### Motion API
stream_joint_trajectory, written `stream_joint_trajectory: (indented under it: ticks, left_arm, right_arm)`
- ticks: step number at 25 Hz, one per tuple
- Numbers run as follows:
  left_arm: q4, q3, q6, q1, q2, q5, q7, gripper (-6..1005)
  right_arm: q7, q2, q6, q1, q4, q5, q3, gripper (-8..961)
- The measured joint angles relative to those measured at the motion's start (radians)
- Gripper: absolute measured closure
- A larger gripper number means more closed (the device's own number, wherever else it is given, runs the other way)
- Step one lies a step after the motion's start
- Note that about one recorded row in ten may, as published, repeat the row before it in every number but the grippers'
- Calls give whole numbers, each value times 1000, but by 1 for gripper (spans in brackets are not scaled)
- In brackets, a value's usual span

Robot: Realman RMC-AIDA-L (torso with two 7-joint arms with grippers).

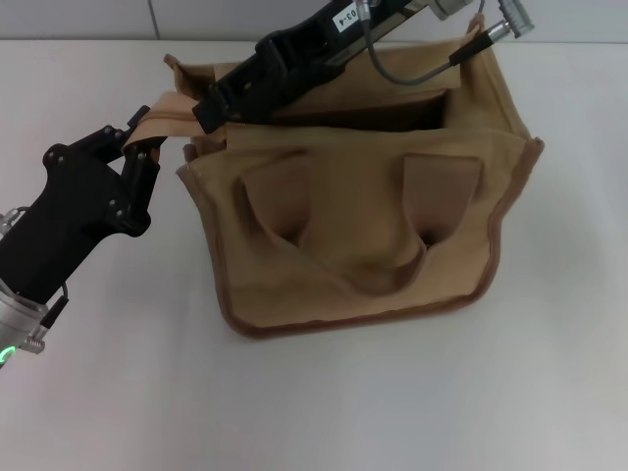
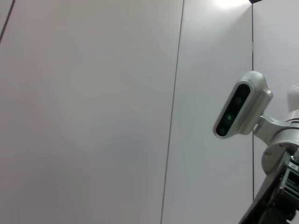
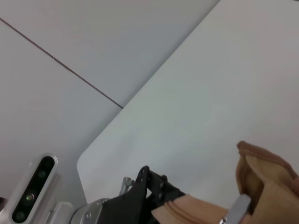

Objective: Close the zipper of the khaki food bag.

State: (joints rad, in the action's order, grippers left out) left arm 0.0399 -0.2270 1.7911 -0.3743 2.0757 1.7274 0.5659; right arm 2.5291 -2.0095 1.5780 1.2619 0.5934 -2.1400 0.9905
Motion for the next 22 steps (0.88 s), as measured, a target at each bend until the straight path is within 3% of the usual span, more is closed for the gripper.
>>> stream_joint_trajectory:
  ticks: [15,22]
  left_arm:
    - [-1,-22,26,-10,1,0,-1,969]
    - [-1,-23,54,-8,1,-1,-2,968]
  right_arm:
    - [-9,-24,-30,12,-1,10,-1,195]
    - [-21,-25,-44,4,-10,15,-1,195]
